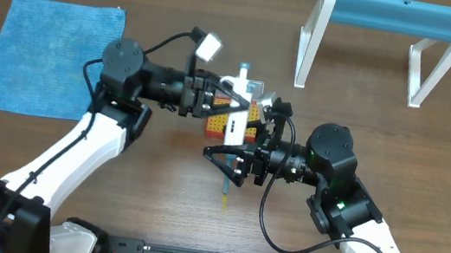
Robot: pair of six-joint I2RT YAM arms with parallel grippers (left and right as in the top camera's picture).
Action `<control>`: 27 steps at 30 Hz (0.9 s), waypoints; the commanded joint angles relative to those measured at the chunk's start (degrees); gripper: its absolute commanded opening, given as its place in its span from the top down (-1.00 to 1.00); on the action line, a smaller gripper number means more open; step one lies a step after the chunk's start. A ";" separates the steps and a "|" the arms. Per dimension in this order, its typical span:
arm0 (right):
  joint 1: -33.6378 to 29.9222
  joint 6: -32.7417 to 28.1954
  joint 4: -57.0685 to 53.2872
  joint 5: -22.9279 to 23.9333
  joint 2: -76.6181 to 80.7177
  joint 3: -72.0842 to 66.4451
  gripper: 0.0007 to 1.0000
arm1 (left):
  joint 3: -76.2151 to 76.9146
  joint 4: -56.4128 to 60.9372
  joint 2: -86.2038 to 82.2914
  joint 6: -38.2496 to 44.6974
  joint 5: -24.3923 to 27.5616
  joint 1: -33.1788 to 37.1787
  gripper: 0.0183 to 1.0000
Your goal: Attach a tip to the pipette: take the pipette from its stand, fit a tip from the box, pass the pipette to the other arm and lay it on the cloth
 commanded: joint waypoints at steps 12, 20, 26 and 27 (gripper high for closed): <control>-24.90 -13.35 -16.81 -0.28 -0.22 0.66 -0.97 | 6.32 -61.07 0.20 41.33 -27.19 19.78 0.99; -30.91 -15.72 -18.10 3.06 -0.20 0.68 -0.97 | 36.06 -105.35 4.92 66.62 -53.33 33.29 0.99; -30.88 -16.35 -21.70 8.44 -0.17 0.66 -0.96 | 70.07 -121.33 25.90 71.17 -65.07 40.76 0.98; -30.88 -16.33 -21.99 8.83 -0.17 0.66 -0.97 | 75.30 -122.99 29.92 71.49 -66.84 41.31 0.99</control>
